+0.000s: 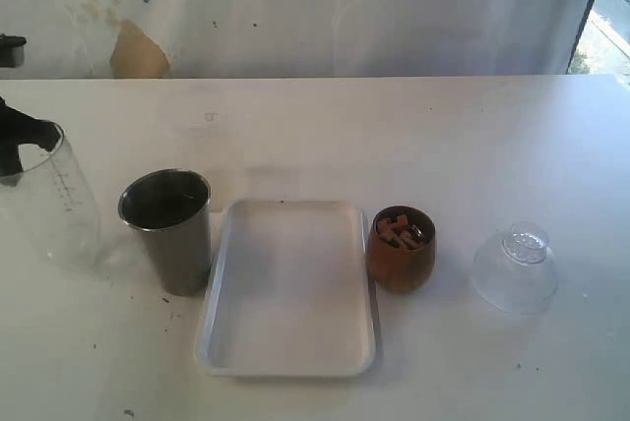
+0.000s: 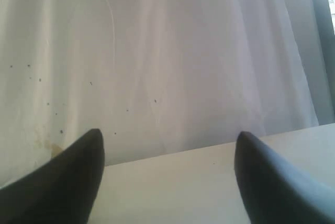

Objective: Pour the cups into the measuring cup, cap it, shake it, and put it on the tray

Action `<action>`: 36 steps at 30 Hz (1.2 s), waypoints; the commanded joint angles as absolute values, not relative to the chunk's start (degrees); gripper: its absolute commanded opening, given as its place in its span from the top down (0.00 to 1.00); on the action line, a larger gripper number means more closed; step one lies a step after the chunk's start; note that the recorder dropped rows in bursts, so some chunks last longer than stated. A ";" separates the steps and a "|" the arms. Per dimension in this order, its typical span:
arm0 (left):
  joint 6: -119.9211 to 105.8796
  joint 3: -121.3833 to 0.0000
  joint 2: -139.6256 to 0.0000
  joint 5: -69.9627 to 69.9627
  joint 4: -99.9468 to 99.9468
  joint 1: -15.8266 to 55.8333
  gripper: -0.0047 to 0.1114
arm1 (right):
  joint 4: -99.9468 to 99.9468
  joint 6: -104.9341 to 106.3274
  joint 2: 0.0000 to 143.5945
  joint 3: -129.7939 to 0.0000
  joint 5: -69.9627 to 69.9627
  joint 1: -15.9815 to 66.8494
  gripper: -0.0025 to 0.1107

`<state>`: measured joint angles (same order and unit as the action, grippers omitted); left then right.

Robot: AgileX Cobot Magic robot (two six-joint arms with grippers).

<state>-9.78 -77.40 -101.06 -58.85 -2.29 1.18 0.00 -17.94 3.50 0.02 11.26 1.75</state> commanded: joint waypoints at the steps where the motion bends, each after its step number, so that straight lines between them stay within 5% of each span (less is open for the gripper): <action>1: -7.67 -82.05 -96.77 -64.66 0.00 1.31 0.96 | -0.70 -17.96 3.82 0.00 11.69 1.68 0.40; 10: -6.94 -91.57 -87.66 -69.96 -15.40 4.74 0.96 | -0.70 -18.17 3.82 0.00 11.23 1.68 0.40; 17: -7.12 -92.79 -87.43 -64.91 -15.76 32.63 0.96 | -0.70 -16.15 3.82 0.00 10.42 1.68 0.40; 25: -6.53 -92.68 -95.68 -64.01 -12.92 51.32 0.96 | 0.65 -13.15 3.82 0.00 10.87 1.68 0.41; 36: 3.34 -92.68 -99.98 -69.96 11.49 57.16 0.96 | 3.14 -11.35 3.82 0.00 10.88 1.68 0.44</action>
<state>-1.60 -92.30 -100.60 -67.37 0.87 57.21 2.87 -12.23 3.50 0.02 10.59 1.75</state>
